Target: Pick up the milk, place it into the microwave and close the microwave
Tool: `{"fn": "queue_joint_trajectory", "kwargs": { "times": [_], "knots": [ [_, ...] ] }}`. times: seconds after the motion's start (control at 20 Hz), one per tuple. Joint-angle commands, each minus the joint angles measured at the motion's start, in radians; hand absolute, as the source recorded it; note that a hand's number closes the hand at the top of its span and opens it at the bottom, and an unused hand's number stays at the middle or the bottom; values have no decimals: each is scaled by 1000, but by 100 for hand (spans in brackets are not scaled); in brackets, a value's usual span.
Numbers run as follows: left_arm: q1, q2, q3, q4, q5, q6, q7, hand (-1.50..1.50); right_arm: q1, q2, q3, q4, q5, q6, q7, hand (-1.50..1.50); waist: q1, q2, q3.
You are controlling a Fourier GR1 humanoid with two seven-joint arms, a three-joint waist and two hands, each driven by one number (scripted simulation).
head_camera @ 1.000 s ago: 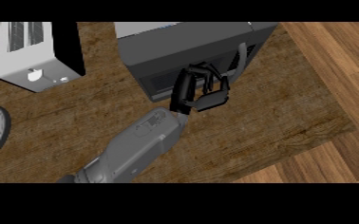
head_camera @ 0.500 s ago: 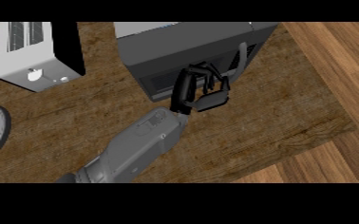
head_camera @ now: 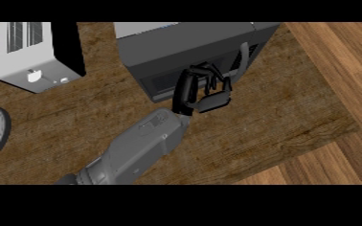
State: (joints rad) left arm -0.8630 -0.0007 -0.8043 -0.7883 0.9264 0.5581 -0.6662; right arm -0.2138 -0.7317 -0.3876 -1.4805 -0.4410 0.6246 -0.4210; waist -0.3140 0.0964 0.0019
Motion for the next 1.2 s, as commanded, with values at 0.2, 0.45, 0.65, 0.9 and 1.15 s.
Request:
{"fn": "queue_joint_trajectory", "kwargs": {
  "times": [0.2, 0.45, 0.65, 0.9, 1.15],
  "knots": [
    [-98, 1, 50, 77, 42, -13, -4, 150, -31, -42, -24, 38, 19, 5, -15, -150, 5, 20, 0],
    [-104, 1, 34, 82, 57, -10, -19, 150, -36, -58, -29, 76, -15, 43, -10, -150, -4, 18, 2],
    [-105, 1, 26, 84, 73, -11, -38, 150, -54, -46, -39, 122, -49, 40, -5, -150, 17, 22, 3],
    [-130, 1, 14, 82, 96, -21, -33, 150, -76, -54, -35, 148, -65, 50, 4, -150, 22, 23, 3],
    [-133, 1, 0, 95, 113, -20, -40, 150, -95, -71, -45, 174, -90, 65, 12, -150, 19, 23, 3]
  ]
}}
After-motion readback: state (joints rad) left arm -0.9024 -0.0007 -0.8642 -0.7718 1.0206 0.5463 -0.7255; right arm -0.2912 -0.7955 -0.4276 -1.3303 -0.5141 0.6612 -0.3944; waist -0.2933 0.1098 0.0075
